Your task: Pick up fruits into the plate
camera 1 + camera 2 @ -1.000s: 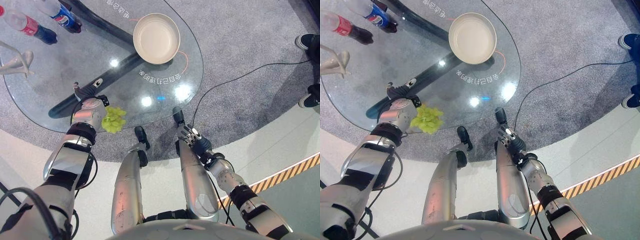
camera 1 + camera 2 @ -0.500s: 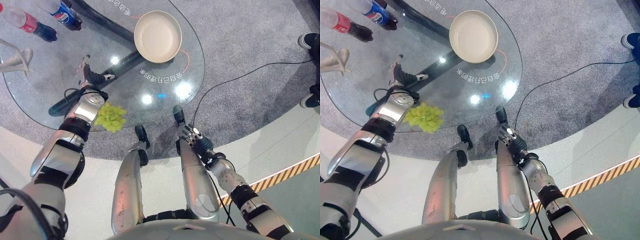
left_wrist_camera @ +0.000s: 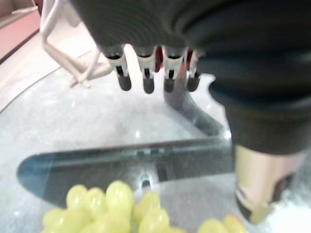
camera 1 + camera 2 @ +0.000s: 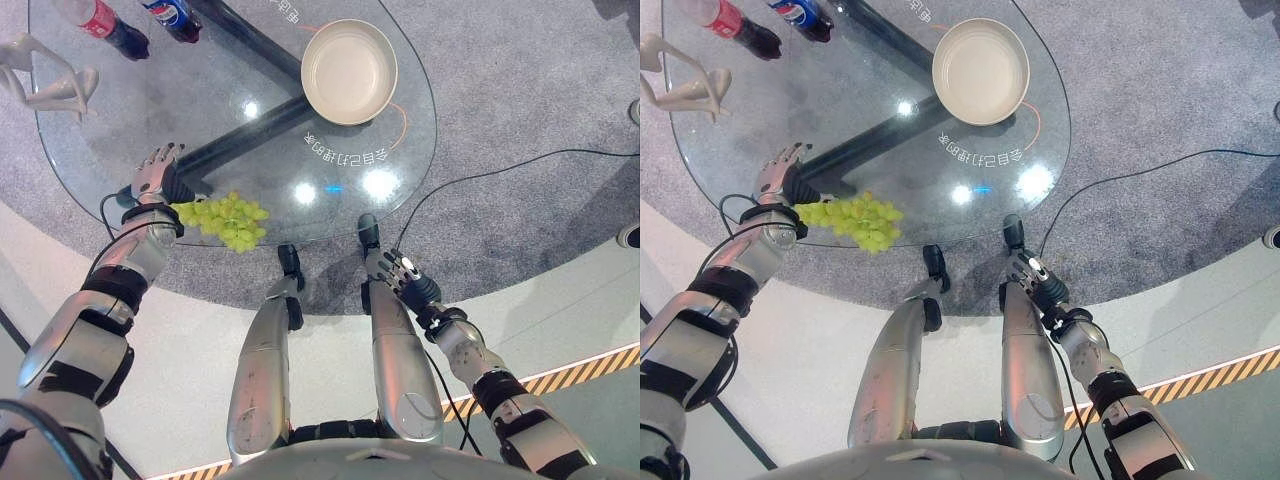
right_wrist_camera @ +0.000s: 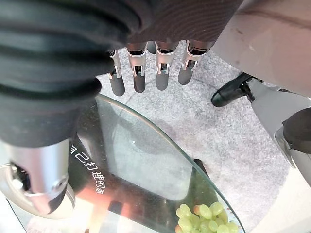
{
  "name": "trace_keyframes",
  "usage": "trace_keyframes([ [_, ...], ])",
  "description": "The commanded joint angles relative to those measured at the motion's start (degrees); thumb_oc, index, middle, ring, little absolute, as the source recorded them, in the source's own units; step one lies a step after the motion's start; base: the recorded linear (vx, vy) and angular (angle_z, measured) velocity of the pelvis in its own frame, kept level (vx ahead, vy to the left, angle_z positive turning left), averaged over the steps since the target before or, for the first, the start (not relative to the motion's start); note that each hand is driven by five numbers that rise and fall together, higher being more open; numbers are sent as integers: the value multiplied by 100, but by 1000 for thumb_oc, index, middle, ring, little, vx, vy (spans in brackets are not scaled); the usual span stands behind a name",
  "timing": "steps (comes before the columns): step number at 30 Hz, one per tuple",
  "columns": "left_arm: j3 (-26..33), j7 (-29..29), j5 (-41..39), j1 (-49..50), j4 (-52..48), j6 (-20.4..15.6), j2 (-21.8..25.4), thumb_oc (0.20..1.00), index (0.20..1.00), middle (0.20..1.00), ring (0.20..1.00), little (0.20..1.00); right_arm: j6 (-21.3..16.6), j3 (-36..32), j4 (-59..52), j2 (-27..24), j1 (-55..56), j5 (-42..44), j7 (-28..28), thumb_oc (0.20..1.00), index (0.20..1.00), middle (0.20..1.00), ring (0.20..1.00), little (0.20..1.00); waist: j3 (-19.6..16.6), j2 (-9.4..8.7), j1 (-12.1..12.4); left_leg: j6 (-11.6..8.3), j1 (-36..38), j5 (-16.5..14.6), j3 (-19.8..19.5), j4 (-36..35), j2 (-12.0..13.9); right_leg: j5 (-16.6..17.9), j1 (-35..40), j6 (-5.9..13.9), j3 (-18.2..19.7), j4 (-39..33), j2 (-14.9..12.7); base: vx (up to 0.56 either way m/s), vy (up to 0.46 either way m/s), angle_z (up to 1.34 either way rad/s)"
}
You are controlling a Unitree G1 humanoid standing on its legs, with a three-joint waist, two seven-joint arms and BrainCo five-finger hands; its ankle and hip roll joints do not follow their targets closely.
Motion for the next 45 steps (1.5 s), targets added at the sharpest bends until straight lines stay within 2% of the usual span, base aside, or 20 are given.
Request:
trace_keyframes([
  [1, -15, -139, 257, 250, -415, -116, 494, 1000, 1000, 1000, 1000, 1000, -75, -78, -324, -122, 430, -54, 153, 1000, 1000, 1000, 1000, 1000, -24, 279, 25, 239, 334, -16, -349, -602, -367, -680, 279, -263, -720, 227, 396, 0, 0, 0],
  [7, -92, -405, 514, 428, -673, -203, 640, 1000, 1000, 1000, 1000, 1000, -27, -143, -371, -148, 452, -57, 163, 1000, 1000, 1000, 1000, 1000, -24, 312, 48, 251, 364, -18, -346, -612, -382, -676, 320, -251, -735, 218, 382, -3, 2, 1],
  [14, -494, -568, 1256, 102, -830, 175, 752, 1000, 1000, 1000, 1000, 1000, -28, -95, -320, -128, 391, -14, 211, 1000, 1000, 1000, 1000, 1000, -24, 294, 9, 285, 271, -48, -329, -563, -390, -639, 206, -224, -658, 247, 410, 0, 0, 0],
  [17, -765, -738, 1486, -352, -532, 330, 639, 1000, 1000, 1000, 1000, 1000, -33, -24, -320, -94, 334, 42, 192, 1000, 1000, 1000, 1000, 1000, -24, 234, -59, 299, 160, -50, -284, -534, -382, -594, 72, -205, -603, 259, 445, 0, 0, 0],
  [21, -1135, -1057, 1852, -709, -139, 323, 434, 1000, 1000, 1000, 1000, 1000, -10, 14, -289, -66, 207, 72, 163, 1000, 1000, 1000, 1000, 1000, -24, 182, -144, 293, 55, -48, -260, -497, -384, -546, -47, -201, -533, 264, 494, 0, 0, 0],
  [25, -1338, -1194, 1924, -834, 44, 438, 335, 1000, 1000, 1000, 1000, 1000, -7, 44, -319, -77, 156, 105, 160, 1000, 1000, 1000, 1000, 1000, -24, 163, -198, 278, -15, -43, -243, -484, -387, -518, -114, -202, -487, 241, 521, -7, 5, -5],
  [30, -1592, -1294, 2128, -919, 245, 790, 250, 1000, 1000, 1000, 1000, 1000, -65, 56, -483, -145, 127, 188, 186, 1000, 1000, 1000, 1000, 1000, -24, 158, -288, 255, -270, -52, -220, -371, -393, -504, -350, -220, -415, 285, 550, -17, 13, -7],
  [33, -1755, -1378, 2147, -982, 487, 775, 119, 1000, 1000, 1000, 1000, 1000, -149, 97, -608, -160, 130, 242, 199, 1000, 1000, 1000, 1000, 1000, -24, 122, -340, 226, -485, -75, -208, -245, -391, -497, -538, -233, -364, 340, 567, -22, 0, 0],
  [40, -1742, -1344, 1851, -884, 432, 942, -78, 1000, 1000, 1000, 1000, 1000, -224, 150, -783, -108, 121, 240, 76, 1000, 1000, 1000, 1000, 1000, -24, 92, -328, 252, -598, -60, -213, -277, -395, -489, -657, -252, -329, 349, 632, 0, 0, 0],
  [45, -1635, -1060, 1803, -728, 683, 1048, -173, 1000, 1000, 1000, 1000, 1000, -200, 169, -788, -64, 60, 202, 50, 1000, 1000, 1000, 1000, 1000, -24, 88, -295, 253, -584, -30, -246, -323, -411, -468, -636, -244, -333, 313, 650, -5, 4, 1],
])
